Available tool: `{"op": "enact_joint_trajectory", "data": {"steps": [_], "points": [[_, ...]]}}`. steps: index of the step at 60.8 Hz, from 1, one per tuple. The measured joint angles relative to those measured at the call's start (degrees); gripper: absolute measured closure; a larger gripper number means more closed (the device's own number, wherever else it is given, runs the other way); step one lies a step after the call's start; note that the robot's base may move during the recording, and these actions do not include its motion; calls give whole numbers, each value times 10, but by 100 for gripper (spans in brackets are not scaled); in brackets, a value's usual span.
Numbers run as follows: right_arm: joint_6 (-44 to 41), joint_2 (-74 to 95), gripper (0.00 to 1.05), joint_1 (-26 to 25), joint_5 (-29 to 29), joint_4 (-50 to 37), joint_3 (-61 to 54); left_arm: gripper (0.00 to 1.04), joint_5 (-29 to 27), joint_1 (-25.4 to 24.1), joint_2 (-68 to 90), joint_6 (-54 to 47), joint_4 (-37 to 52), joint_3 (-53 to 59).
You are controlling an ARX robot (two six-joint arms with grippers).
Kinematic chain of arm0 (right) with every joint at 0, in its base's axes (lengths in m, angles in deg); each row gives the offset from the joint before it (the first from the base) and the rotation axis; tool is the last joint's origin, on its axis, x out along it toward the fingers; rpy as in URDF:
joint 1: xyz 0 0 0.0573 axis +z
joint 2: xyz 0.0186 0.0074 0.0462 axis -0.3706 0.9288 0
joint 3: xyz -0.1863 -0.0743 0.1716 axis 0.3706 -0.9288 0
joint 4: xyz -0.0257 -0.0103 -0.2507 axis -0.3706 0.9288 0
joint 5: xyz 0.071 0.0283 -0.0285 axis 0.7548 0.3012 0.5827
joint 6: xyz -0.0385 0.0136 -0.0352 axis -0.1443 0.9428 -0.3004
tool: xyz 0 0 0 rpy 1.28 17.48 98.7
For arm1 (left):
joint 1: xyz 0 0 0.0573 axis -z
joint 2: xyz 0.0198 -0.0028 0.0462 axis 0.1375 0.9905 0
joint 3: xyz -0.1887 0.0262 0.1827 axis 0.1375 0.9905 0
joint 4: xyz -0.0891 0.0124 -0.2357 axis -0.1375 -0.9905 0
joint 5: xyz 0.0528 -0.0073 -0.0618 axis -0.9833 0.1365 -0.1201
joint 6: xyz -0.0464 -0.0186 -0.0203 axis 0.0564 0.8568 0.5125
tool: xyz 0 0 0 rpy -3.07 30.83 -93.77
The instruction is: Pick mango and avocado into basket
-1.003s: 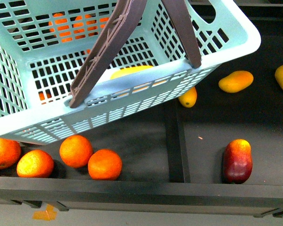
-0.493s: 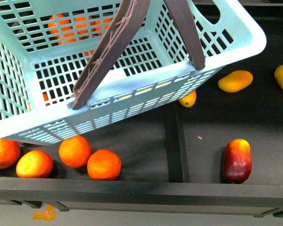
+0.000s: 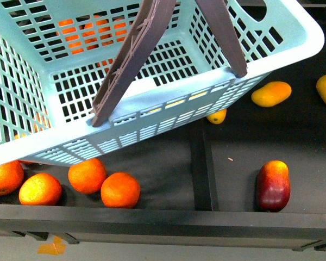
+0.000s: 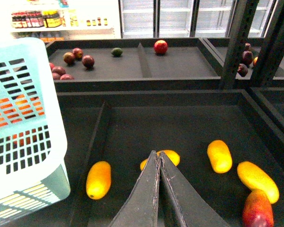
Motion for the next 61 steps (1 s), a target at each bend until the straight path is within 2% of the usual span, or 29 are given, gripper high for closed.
{"op": "enact_joint_trajectory", "data": {"steps": [23, 29, 35, 61], "points": [[0, -137, 103, 0, 2, 84, -52, 76, -4, 0, 0, -1, 0, 0], [0, -150, 103, 0, 2, 71, -71, 76, -4, 0, 0, -1, 0, 0], [-1, -174, 102, 0, 3, 94, -72, 76, -3, 0, 0, -1, 0, 0], [-1, -189, 30, 0, 3, 100, -72, 76, -5, -1, 0, 0, 0, 0]]}}
